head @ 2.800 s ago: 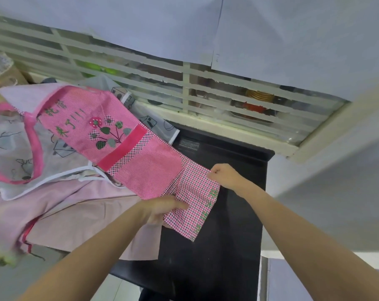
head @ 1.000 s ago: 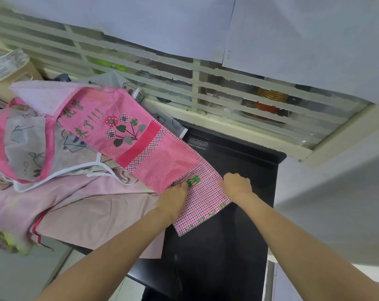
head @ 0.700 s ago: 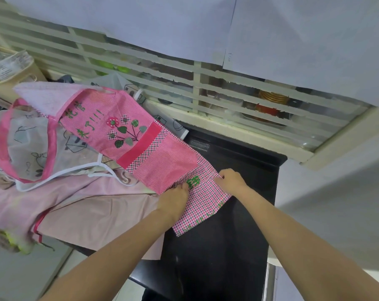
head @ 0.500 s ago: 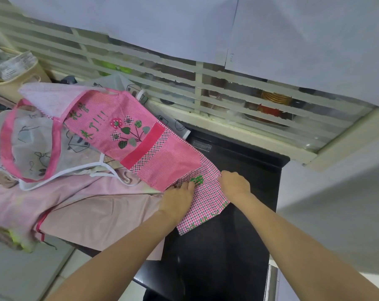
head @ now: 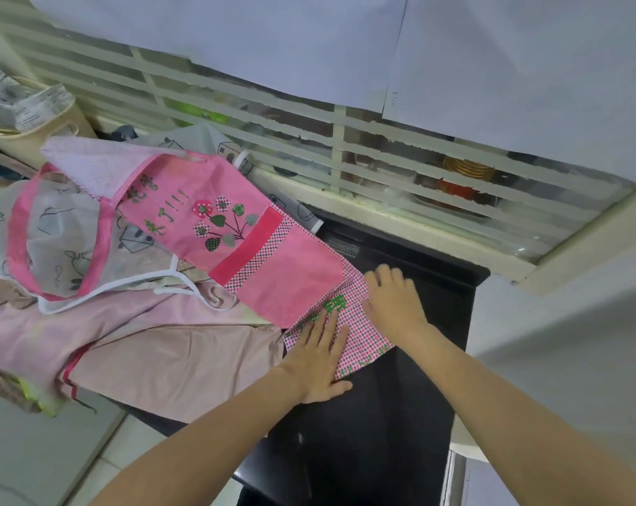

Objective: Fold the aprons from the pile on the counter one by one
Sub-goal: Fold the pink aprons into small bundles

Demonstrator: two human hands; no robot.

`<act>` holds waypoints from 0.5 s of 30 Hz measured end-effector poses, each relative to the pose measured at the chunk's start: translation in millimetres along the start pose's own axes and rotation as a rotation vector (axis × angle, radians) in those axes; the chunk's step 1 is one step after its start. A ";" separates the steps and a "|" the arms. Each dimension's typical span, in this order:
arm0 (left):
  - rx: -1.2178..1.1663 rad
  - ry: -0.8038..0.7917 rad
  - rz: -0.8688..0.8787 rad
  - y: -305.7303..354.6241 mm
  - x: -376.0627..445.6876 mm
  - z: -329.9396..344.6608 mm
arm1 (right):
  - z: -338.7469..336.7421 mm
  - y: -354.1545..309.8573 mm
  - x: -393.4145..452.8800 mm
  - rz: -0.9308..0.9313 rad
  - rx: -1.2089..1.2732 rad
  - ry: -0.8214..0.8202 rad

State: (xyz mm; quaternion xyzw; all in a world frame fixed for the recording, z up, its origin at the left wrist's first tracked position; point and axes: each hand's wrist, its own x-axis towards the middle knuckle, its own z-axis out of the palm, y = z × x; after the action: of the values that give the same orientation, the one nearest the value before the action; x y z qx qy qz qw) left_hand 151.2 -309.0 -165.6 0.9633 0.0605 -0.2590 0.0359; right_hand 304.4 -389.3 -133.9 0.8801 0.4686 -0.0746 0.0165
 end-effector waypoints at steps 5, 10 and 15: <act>-0.054 0.047 0.008 1.2 1.6 -2.4 | -4.0 -4.2 -14.3 -0.393 0.178 -0.355; -0.032 0.029 0.011 -5.6 -7.3 -12.3 | -4.0 19.3 -23.2 -0.409 -0.111 -0.541; -0.036 0.016 -0.027 -7.3 -21.0 -8.2 | 0.0 17.0 -20.7 -0.382 -0.236 -0.469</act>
State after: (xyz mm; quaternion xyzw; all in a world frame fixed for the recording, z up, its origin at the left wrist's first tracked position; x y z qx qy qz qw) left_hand 136.2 -303.0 -148.2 0.9637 0.0783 -0.2504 0.0492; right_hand 307.1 -415.9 -131.6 0.7272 0.6141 -0.2222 0.2114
